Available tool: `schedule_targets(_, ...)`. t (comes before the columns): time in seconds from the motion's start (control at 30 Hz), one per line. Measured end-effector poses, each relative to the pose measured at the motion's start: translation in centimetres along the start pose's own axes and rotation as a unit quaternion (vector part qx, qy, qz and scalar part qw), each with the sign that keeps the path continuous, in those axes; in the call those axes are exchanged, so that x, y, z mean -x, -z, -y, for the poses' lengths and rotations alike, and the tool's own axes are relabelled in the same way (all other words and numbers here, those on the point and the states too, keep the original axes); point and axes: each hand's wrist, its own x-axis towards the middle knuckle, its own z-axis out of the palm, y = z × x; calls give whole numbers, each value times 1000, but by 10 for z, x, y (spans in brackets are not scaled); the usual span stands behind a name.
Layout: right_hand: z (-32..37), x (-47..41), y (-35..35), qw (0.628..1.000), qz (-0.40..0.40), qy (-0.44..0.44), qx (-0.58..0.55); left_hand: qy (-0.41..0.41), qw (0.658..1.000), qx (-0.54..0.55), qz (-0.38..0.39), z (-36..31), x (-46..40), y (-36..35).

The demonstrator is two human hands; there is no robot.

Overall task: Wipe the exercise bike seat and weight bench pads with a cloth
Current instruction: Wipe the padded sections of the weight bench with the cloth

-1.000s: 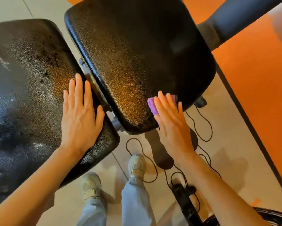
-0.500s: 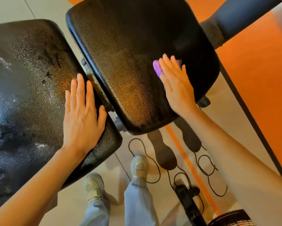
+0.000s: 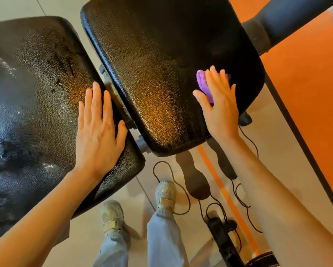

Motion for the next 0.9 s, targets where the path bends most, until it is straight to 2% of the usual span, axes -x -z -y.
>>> schedule_targets(0.2,7,9,12,989,-45,-23,-138,-19,999,35,13,1,1,7)
schedule_targets(0.3,18,45,24,964,-72,-81,-241,-75,996,38,20,-9,8,14)
schedule_targets(0.47,30,94,36,893,-168,-183,-376,-213,975,35,55,-47,22,14)
schedule_targets(0.63,19,114,25,802,-260,-317,-434,-367,928,-28,61,-81,26,-4)
schedule_targets(0.77,16,122,4,744,-288,-332,-504,-460,882,-91,48,-101,13,-18)
schedule_targets(0.9,15,120,-11,696,-315,-333,-552,-472,871,-130,38,-112,-8,-24)
